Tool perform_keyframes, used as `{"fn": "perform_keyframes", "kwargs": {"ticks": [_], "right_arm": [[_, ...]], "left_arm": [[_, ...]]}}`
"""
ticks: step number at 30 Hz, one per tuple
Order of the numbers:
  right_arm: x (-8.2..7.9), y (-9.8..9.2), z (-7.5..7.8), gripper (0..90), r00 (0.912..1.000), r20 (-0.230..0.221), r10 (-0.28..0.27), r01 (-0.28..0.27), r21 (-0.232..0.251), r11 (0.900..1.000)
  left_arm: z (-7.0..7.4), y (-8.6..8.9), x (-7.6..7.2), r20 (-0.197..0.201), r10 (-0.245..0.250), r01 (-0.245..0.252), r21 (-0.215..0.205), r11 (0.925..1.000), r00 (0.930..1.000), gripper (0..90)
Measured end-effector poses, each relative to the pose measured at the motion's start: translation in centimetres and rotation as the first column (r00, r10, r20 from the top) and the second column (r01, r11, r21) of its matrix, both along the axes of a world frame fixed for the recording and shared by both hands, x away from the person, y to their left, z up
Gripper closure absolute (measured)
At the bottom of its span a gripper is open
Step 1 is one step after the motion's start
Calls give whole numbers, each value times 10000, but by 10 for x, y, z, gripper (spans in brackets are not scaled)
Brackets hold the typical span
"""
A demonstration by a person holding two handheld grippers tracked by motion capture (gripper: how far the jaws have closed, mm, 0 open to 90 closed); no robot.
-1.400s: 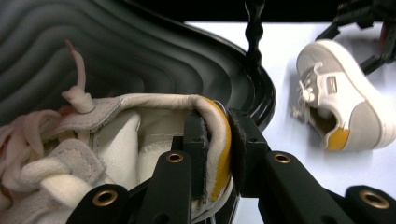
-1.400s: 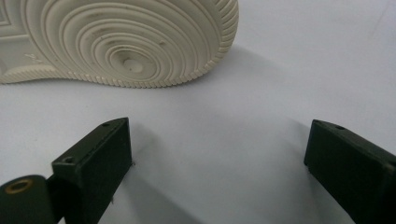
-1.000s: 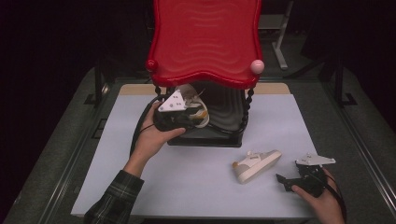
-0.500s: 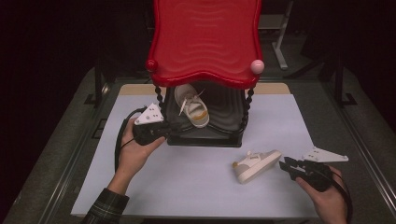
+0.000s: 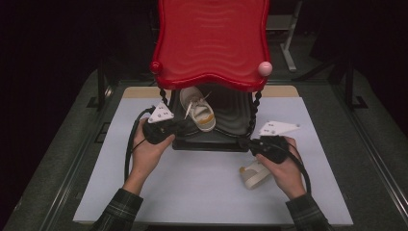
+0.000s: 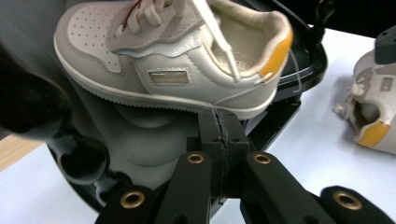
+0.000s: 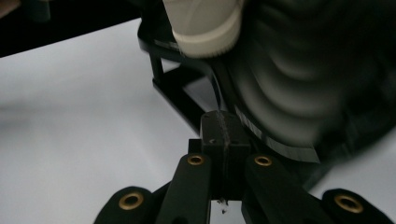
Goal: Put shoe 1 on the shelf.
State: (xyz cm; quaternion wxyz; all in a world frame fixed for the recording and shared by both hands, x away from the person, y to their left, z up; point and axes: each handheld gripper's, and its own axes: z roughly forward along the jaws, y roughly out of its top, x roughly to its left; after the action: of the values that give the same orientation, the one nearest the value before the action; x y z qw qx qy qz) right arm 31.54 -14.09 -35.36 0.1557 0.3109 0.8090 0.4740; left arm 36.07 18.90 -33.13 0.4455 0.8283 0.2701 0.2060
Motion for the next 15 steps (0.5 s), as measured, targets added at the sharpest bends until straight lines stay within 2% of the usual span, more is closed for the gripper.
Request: {"fn": "perform_keyframes", "kwargs": {"ticks": [2,7,15], "right_arm": [[12,15,4,900,9997,152,172,-171,-34,9998],[33,37,13,900,9985,475,257,-250,-162,9996],[55,58,21,900,9953,972,43,13,-574,9984]], "left_arm": [[-2,-2,2,-101,53,-54,-120,9999,9999,900],[-5,-5,6,-228,207,-211,-168,9996,9995,900],[-7,-11,10,-282,228,-237,-341,9991,9993,900]]}}
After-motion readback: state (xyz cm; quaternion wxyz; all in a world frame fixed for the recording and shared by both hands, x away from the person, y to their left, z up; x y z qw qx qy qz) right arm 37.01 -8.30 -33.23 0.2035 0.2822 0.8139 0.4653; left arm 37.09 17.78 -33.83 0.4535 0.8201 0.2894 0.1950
